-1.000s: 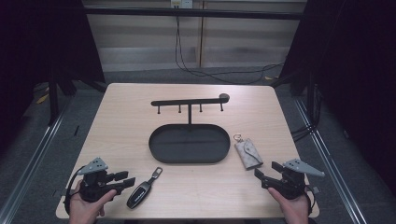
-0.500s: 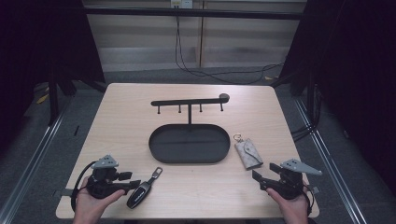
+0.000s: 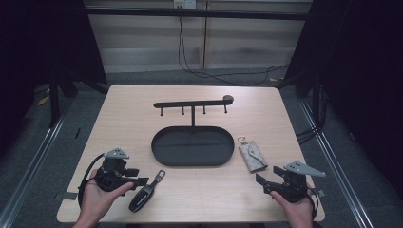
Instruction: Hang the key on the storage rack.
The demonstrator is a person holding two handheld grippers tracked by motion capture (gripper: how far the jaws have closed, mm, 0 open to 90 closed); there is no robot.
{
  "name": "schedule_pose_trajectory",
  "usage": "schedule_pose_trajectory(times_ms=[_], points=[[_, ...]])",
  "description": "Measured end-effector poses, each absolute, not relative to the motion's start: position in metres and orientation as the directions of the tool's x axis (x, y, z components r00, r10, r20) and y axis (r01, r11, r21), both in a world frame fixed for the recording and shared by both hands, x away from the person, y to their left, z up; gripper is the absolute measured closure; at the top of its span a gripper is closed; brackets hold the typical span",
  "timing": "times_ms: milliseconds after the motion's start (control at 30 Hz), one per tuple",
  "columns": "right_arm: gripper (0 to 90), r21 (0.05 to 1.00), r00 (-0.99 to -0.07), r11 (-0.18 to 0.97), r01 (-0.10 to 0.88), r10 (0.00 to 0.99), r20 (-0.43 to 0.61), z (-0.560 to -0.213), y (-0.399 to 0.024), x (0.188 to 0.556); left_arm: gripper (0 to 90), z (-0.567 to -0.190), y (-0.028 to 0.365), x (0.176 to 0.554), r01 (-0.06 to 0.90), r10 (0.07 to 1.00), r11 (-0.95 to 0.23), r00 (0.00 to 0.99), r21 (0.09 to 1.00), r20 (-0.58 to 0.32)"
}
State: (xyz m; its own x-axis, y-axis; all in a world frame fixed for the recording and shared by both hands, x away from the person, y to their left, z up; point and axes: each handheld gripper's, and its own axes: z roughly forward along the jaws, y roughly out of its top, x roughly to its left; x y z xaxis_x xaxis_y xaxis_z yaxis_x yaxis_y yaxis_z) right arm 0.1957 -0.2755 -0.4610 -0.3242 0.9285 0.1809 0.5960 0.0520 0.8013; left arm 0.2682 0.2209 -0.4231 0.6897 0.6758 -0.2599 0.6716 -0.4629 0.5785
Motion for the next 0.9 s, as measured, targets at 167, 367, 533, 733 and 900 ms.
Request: schedule_pose_trajectory(times_ms=[167, 367, 533, 733, 900], points=[[22.2, 0.794, -0.331, 0.063, 0.604, 0.927, 0.178, -0.461, -0.274, 0.196, 49.8, -0.421, 0.214, 0.272, 0.673, 0.674, -0.491, 0.696, 0.553, -0.249], [22.2, 0.793, -0.332, 0.061, 0.606, 0.926, 0.182, -0.462, -0.275, 0.197, 51.7, -0.419, 0.208, 0.278, 0.676, 0.672, -0.524, 0.702, 0.518, -0.236], [23.6, 0.787, -0.345, 0.076, 0.612, 0.922, 0.179, -0.462, -0.273, 0.197, 51.6, -0.418, 0.203, 0.283, 0.687, 0.686, -0.538, 0.694, 0.488, -0.219], [23.8, 0.784, -0.35, 0.081, 0.616, 0.92, 0.18, -0.462, -0.272, 0.197, 52.7, -0.422, 0.196, 0.291, 0.699, 0.685, -0.571, 0.695, 0.43, -0.22], [23.3, 0.781, -0.352, 0.085, 0.618, 0.919, 0.178, -0.463, -0.272, 0.197, 50.9, -0.426, 0.188, 0.298, 0.715, 0.696, -0.582, 0.684, 0.388, -0.218]])
